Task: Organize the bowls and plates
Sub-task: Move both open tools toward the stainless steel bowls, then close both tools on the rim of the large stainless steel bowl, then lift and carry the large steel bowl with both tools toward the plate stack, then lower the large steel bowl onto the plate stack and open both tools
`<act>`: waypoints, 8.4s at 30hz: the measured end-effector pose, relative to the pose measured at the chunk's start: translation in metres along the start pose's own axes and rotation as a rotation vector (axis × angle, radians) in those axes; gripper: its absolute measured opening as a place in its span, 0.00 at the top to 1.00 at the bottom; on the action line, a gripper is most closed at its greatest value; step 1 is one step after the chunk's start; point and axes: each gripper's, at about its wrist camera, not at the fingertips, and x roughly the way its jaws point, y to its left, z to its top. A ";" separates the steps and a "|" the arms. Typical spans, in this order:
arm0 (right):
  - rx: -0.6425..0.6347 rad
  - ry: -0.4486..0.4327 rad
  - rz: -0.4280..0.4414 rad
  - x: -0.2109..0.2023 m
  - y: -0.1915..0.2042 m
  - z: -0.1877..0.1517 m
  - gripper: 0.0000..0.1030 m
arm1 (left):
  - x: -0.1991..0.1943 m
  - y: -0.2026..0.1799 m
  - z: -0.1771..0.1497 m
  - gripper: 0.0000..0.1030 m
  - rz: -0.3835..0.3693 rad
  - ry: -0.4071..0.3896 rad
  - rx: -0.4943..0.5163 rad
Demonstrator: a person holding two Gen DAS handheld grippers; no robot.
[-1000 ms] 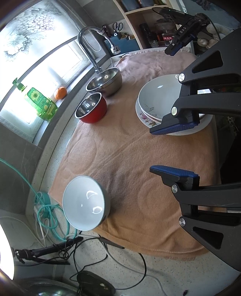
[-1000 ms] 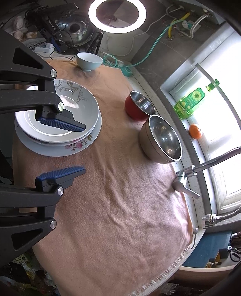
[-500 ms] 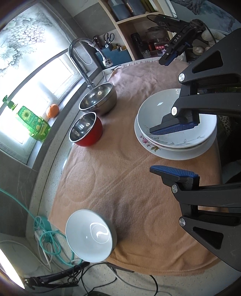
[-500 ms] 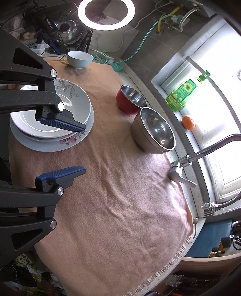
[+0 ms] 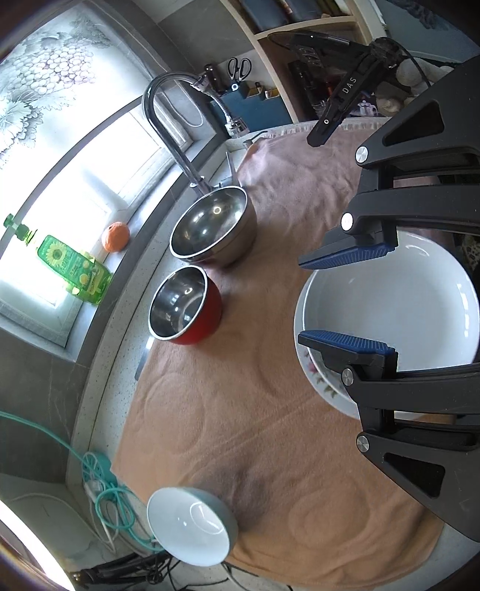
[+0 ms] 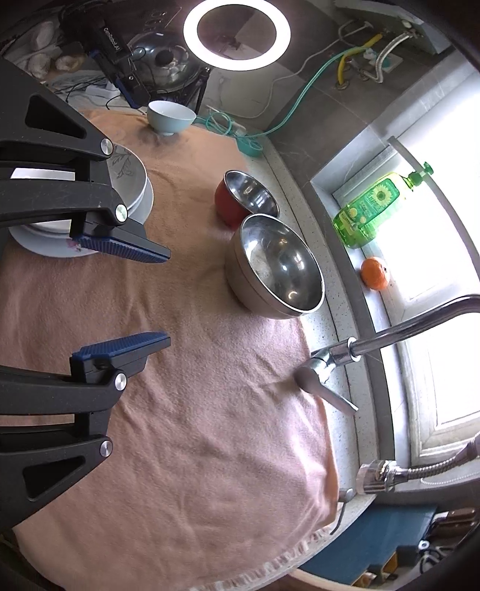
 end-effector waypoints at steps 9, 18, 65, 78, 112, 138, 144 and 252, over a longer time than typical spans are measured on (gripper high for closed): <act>-0.090 0.037 0.061 0.023 -0.027 0.054 0.65 | 0.040 -0.050 0.012 0.69 0.022 -0.022 -0.063; -0.109 0.024 0.078 0.047 -0.032 0.089 0.65 | 0.072 -0.070 0.038 0.69 0.040 0.009 -0.061; -0.174 0.093 -0.019 0.139 -0.011 0.139 0.85 | 0.156 -0.064 0.092 0.86 0.118 0.066 -0.057; -0.178 0.102 -0.016 0.141 -0.010 0.138 0.90 | 0.159 -0.071 0.091 0.90 0.131 0.077 -0.014; -0.124 0.066 -0.036 0.079 -0.013 0.085 0.90 | 0.116 -0.083 0.045 0.90 0.067 0.117 0.063; -0.097 0.083 -0.048 0.056 -0.028 0.046 0.90 | 0.116 -0.091 0.007 0.90 0.072 0.209 0.125; -0.079 0.096 -0.041 0.054 -0.031 0.039 0.90 | 0.115 -0.088 0.001 0.90 0.059 0.219 0.117; -0.241 0.041 0.155 0.006 0.041 0.047 0.75 | -0.038 0.027 0.029 0.89 0.063 -0.097 -0.188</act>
